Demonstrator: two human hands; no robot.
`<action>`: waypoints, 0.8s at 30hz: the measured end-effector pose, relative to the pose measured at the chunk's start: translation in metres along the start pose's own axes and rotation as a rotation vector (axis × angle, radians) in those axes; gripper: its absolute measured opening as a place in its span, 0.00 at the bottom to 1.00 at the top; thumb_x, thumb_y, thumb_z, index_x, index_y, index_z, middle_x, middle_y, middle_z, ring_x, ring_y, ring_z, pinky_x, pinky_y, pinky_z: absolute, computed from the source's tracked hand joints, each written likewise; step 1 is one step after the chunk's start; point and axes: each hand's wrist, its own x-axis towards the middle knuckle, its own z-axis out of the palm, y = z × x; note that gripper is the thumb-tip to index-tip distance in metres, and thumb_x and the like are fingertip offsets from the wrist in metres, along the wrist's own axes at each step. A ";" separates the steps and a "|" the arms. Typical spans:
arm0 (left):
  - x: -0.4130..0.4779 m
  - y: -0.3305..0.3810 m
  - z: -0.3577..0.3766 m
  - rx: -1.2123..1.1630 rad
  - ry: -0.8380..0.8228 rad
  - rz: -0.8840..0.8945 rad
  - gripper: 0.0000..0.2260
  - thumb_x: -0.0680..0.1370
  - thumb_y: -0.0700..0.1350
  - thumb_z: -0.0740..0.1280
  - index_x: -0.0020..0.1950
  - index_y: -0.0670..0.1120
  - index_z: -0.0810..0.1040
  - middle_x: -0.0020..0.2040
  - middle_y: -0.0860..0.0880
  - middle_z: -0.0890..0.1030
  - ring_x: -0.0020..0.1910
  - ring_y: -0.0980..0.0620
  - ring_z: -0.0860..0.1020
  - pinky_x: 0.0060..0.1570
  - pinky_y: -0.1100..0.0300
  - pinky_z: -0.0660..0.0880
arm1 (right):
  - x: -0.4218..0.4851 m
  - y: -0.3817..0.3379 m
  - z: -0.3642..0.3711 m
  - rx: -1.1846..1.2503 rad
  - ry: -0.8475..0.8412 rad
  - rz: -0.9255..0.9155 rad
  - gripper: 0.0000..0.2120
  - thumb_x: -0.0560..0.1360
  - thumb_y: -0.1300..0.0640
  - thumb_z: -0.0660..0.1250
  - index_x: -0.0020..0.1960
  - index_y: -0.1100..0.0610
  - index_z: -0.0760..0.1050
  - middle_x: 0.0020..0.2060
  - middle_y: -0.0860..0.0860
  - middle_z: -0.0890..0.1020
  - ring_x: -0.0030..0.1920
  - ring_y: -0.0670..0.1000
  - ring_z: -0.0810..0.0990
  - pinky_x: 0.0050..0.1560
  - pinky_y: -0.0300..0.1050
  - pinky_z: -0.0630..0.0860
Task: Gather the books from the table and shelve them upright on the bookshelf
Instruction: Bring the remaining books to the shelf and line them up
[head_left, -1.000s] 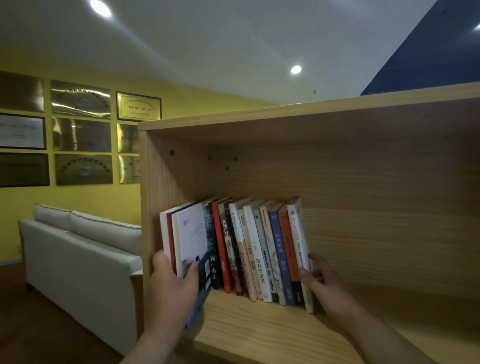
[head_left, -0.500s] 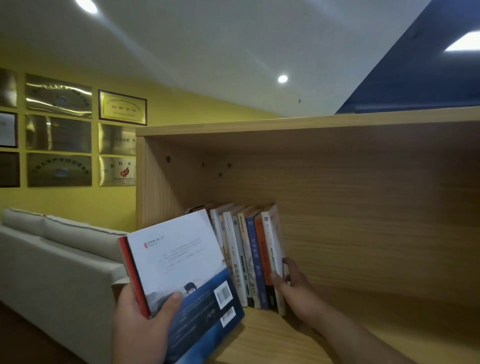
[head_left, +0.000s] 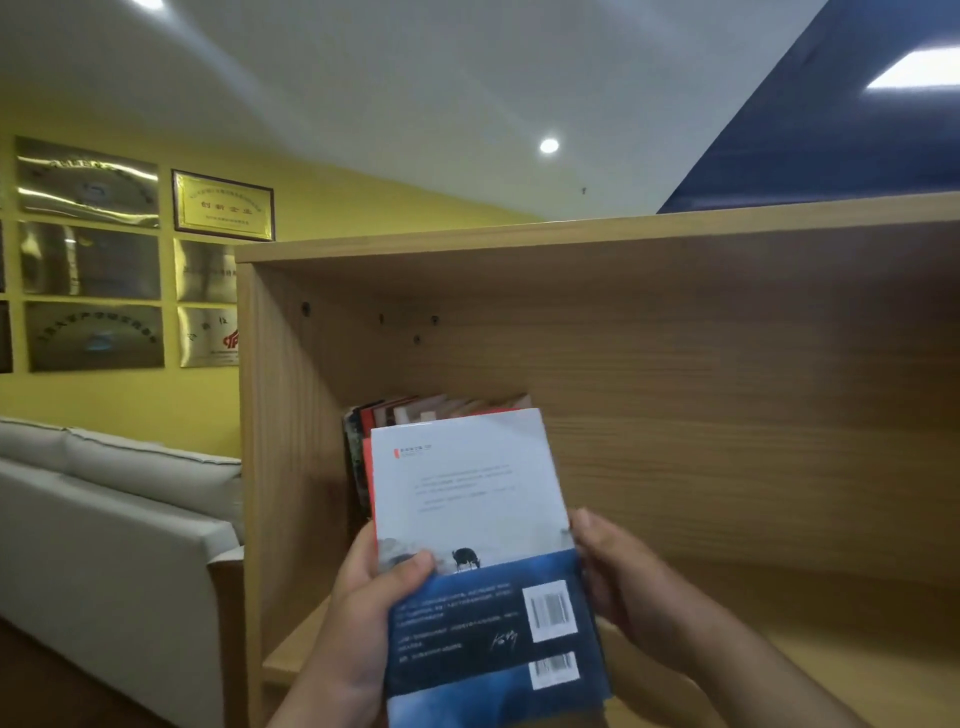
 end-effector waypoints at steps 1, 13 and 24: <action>-0.001 -0.001 0.012 0.018 -0.032 -0.005 0.22 0.68 0.41 0.71 0.61 0.50 0.76 0.52 0.42 0.86 0.48 0.38 0.86 0.44 0.45 0.80 | -0.009 -0.002 0.000 0.076 -0.076 0.037 0.28 0.69 0.45 0.73 0.65 0.57 0.76 0.57 0.58 0.86 0.58 0.62 0.84 0.60 0.57 0.79; 0.047 -0.045 -0.006 1.679 -0.253 0.119 0.24 0.72 0.69 0.60 0.59 0.56 0.78 0.56 0.58 0.77 0.56 0.56 0.73 0.57 0.58 0.74 | -0.054 -0.013 -0.046 -0.099 0.537 -0.099 0.11 0.75 0.61 0.73 0.54 0.51 0.76 0.47 0.54 0.87 0.46 0.57 0.87 0.48 0.58 0.83; 0.060 -0.054 -0.015 1.660 -0.244 0.038 0.26 0.69 0.71 0.59 0.59 0.59 0.76 0.56 0.60 0.73 0.56 0.56 0.68 0.59 0.55 0.69 | 0.006 0.017 -0.015 -0.321 0.660 -0.142 0.18 0.77 0.60 0.72 0.60 0.46 0.69 0.47 0.39 0.76 0.53 0.45 0.76 0.40 0.32 0.73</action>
